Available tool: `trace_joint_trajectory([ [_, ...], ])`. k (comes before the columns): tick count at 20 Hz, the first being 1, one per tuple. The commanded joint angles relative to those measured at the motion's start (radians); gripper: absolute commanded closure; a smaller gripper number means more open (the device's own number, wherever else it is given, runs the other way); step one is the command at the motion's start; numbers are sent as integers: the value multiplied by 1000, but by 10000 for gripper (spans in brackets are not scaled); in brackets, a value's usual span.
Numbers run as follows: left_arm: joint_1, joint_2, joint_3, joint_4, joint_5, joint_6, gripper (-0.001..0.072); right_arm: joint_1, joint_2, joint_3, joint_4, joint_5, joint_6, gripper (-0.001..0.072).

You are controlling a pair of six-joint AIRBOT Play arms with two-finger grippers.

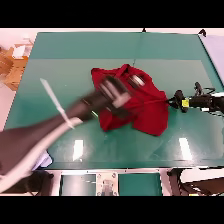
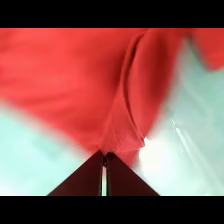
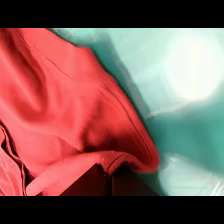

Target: Fold the shirts.

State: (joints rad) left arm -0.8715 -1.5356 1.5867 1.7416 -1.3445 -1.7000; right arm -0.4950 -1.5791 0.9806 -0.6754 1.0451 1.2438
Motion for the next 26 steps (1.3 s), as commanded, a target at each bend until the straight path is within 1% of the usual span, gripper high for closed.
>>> trace_joint_trajectory([
  [1,262,150,-8,-217,-64,61,685,-50,0,1,0,37,0,697],
  [3,436,166,-73,-378,-138,137,685,-50,0,0,-14,46,0,697],
  [4,512,166,-134,-449,-146,174,685,-48,0,-3,-18,49,0,697],
  [6,620,166,-277,-530,-139,224,685,-48,0,-23,-18,53,0,697],
  [9,736,174,-475,-556,-119,253,685,-48,0,-53,-26,51,-15,697],
  [12,786,174,-615,-701,-50,325,684,-48,0,-60,-24,45,-19,697],
  [13,786,174,-640,-719,-39,348,683,-48,0,-60,-24,45,-19,697],
  [14,786,174,-654,-720,-39,348,612,-48,0,-60,-24,45,-19,697],
  [15,786,175,-653,-699,-49,347,214,-48,0,-60,-24,48,-19,697],
  [16,786,174,-648,-678,-59,347,-13,-48,0,-60,-24,51,-19,697],
  [17,786,175,-637,-645,-67,348,-12,-48,0,-60,-24,58,-19,697],
  [19,786,174,-590,-529,-69,348,-11,-48,0,-60,-25,68,-19,697],
  [21,786,174,-554,-451,-20,348,-2,-48,0,-60,-25,69,-19,697],
  [23,786,155,-554,-446,60,365,-2,-48,0,-61,-25,72,-19,697],
  [26,786,51,-554,-504,82,440,-2,-48,0,-61,-25,75,-19,696],
])
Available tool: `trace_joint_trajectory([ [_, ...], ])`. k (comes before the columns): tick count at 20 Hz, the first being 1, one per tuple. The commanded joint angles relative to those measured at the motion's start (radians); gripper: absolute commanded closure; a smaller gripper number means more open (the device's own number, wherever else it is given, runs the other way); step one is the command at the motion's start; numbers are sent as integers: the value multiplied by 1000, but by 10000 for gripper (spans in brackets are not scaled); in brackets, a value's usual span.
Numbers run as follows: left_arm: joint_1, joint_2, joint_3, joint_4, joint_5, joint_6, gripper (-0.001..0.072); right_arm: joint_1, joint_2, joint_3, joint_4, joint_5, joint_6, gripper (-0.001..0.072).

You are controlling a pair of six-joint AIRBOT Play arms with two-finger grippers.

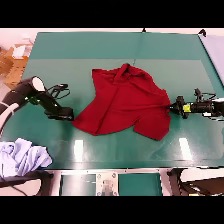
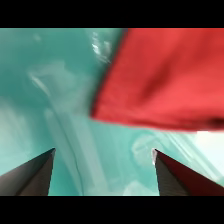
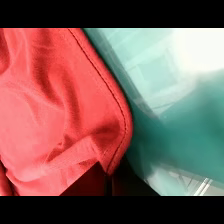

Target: Fold the shirts.

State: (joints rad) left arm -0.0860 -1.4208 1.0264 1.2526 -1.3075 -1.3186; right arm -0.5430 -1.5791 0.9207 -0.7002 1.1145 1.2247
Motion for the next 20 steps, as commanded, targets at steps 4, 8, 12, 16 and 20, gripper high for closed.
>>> trace_joint_trajectory([
  [4,1,-166,7,-117,63,178,-2,0,0,0,0,13,0,696],
  [8,1,-171,32,-296,74,320,-1,0,0,0,0,12,0,696],
  [12,0,-171,32,-318,12,362,190,0,0,0,0,13,0,697],
  [16,1,-171,32,-250,-3,354,590,0,0,-1,0,14,1,697],
  [20,1,-171,32,-142,-74,347,594,0,0,0,0,31,1,697],
])
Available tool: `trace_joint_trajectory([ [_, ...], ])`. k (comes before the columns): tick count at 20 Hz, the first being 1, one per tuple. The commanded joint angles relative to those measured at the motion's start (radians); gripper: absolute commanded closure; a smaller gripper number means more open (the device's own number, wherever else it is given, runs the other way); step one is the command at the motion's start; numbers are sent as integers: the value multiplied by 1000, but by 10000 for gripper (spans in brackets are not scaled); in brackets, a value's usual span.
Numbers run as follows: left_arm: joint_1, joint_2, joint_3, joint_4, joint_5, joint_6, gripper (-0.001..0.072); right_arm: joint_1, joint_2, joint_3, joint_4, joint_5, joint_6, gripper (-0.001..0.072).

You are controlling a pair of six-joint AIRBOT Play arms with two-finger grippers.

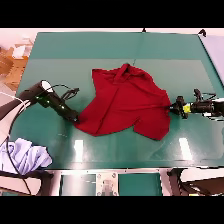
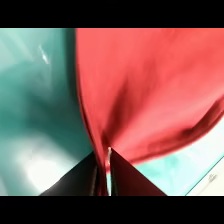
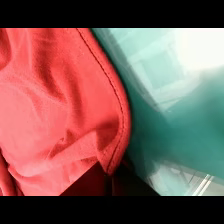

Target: Fold the shirts.

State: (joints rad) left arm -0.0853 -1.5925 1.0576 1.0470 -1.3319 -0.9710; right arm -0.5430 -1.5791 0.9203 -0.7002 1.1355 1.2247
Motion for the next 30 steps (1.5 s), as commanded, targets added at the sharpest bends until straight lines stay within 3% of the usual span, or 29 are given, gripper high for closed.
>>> trace_joint_trajectory([
  [1,0,1,1,64,-43,0,597,0,0,0,0,12,1,696],
  [2,0,1,1,59,-29,0,685,0,0,0,0,16,1,697],
  [4,0,2,5,51,6,0,685,0,1,0,2,32,-7,697],
  [6,0,2,52,12,-43,2,686,0,11,3,31,69,-12,698],
  [9,0,44,245,-111,-178,0,686,0,82,71,199,206,-61,698],
  [11,0,130,427,-227,-177,-1,686,-2,172,177,372,286,-82,698],
  [14,0,296,744,-320,-21,-69,685,-21,350,386,687,281,-82,697],
  [17,0,445,998,-306,220,-220,685,-66,534,607,948,148,-85,697],
  [20,0,604,1046,-224,451,-381,684,-137,677,800,962,-20,-79,698],
  [22,0,682,1046,-68,466,-497,685,-195,749,891,962,-64,-11,697],
  [25,0,748,1046,178,339,-683,684,-251,815,940,962,-65,68,697],
  [28,0,759,1046,247,154,-704,684,-251,834,940,884,-11,117,697],
  [30,0,751,1020,263,55,-704,684,-251,834,938,729,61,131,697],
])
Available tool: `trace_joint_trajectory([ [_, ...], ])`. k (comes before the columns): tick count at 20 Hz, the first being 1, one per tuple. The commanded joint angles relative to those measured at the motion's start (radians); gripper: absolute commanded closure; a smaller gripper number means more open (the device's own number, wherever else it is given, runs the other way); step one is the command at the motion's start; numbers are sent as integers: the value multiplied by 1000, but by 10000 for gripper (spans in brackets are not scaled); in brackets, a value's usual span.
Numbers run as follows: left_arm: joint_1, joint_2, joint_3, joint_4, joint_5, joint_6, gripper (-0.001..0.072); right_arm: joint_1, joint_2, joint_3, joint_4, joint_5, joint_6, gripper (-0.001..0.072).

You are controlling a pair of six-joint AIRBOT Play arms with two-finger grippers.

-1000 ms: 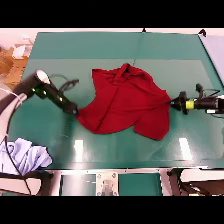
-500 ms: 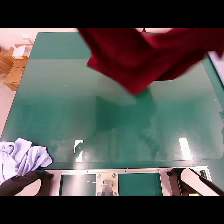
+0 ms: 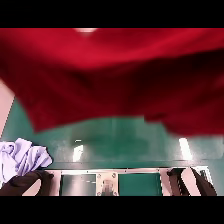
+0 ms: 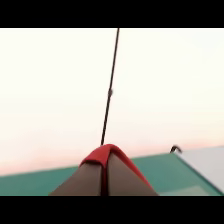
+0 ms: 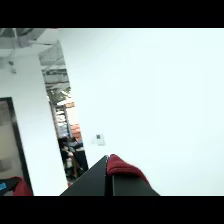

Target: Fold the shirts.

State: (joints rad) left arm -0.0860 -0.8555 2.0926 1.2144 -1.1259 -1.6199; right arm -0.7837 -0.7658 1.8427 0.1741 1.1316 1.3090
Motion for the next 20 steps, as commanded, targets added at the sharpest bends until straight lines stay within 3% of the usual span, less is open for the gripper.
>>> trace_joint_trajectory([
  [1,0,14,-64,96,-170,-55,684,-10,19,14,-251,104,54,697],
  [4,0,14,-318,96,-152,-45,684,-10,20,-94,-472,160,52,697],
  [7,0,13,-634,82,17,-26,684,4,8,-365,-516,124,-21,697],
  [10,0,-84,-875,-9,239,51,684,89,-65,-715,-516,-34,-181,697],
  [13,0,-344,-933,-132,373,175,684,184,-257,-939,-515,-234,-322,697],
  [16,0,-631,-824,-234,434,238,684,251,-588,-879,-446,-309,-406,697],
  [20,0,-862,-589,-281,412,238,684,271,-1024,-527,-359,-199,-376,698],
])
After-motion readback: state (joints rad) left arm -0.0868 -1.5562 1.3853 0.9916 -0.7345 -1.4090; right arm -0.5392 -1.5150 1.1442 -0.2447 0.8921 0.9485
